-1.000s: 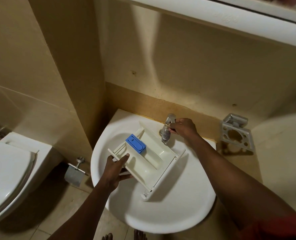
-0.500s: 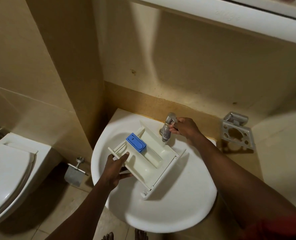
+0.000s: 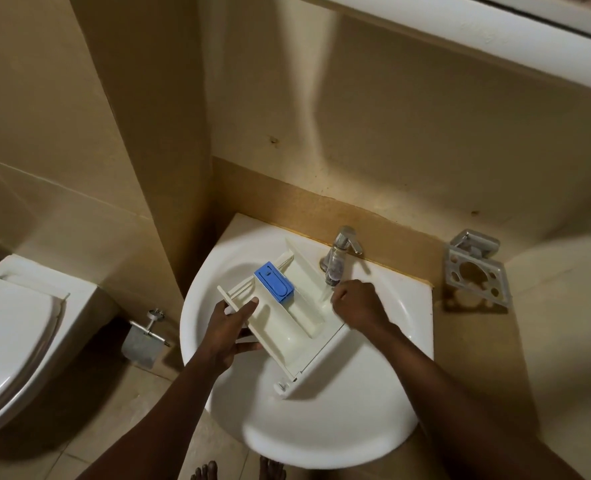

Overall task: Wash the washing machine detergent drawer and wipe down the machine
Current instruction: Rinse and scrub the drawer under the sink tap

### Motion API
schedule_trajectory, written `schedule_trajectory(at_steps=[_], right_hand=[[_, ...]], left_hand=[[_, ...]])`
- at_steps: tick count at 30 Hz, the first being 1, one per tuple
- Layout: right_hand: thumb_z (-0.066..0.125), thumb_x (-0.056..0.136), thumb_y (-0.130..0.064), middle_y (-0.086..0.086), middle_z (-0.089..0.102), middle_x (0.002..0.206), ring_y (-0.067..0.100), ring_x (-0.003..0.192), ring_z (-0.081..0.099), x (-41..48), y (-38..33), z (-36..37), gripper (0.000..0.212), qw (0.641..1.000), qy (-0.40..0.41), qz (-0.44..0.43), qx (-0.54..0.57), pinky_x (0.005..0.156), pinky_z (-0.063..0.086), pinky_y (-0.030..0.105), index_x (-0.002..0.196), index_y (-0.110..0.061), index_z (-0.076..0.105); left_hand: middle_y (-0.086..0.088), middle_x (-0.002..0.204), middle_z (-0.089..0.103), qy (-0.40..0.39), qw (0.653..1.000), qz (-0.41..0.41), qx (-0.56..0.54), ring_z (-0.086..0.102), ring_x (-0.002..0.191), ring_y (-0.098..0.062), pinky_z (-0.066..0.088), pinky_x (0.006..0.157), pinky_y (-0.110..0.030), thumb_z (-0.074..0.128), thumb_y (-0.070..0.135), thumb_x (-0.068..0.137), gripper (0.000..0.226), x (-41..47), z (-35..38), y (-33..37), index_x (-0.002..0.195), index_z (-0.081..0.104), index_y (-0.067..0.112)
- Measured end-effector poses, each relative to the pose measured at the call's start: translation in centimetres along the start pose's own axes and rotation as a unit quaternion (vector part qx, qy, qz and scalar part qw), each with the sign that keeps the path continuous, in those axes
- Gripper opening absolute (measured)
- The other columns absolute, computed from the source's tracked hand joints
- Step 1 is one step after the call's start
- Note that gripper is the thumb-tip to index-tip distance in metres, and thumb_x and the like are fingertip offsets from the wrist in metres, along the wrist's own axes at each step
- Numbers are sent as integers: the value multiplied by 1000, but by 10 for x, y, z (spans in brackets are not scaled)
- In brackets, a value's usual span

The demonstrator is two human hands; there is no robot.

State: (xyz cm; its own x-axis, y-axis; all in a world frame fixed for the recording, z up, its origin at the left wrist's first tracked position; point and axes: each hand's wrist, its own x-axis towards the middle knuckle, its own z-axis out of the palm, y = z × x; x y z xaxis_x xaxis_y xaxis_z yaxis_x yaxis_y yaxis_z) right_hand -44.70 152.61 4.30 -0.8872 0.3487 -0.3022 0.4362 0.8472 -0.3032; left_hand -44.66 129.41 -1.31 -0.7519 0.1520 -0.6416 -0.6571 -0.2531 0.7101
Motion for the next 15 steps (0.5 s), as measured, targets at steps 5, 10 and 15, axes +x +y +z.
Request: schedule_trajectory(at_steps=[5,10,15], right_hand=[[50,88,-8,12,63,118,28,106,62,8,-5,11,31,973,-178,-72,-126,92,52,35,113,-9,67],[46,84,0,12,54,123,29,112,57,21,-24,30,39,961,-181,-146,-153,87,49,34,122,-8,53],[38,87,11,2,48,142,16,131,44,19,-35,35,63,962,-186,-136,145,105,37,24,143,-17,44]], left_hand=[[-9,115,67,1,1000,-7,-9,69,99,-34,60,75,-54,71,30,87,57,2,0,-3,137,43,25],[-16,116,63,27,1000,-12,-6,69,96,-38,61,66,-51,69,28,89,53,0,0,-10,134,42,21],[-17,116,61,30,999,-17,15,68,95,-38,61,66,-52,67,20,89,52,-1,-6,-9,132,39,22]])
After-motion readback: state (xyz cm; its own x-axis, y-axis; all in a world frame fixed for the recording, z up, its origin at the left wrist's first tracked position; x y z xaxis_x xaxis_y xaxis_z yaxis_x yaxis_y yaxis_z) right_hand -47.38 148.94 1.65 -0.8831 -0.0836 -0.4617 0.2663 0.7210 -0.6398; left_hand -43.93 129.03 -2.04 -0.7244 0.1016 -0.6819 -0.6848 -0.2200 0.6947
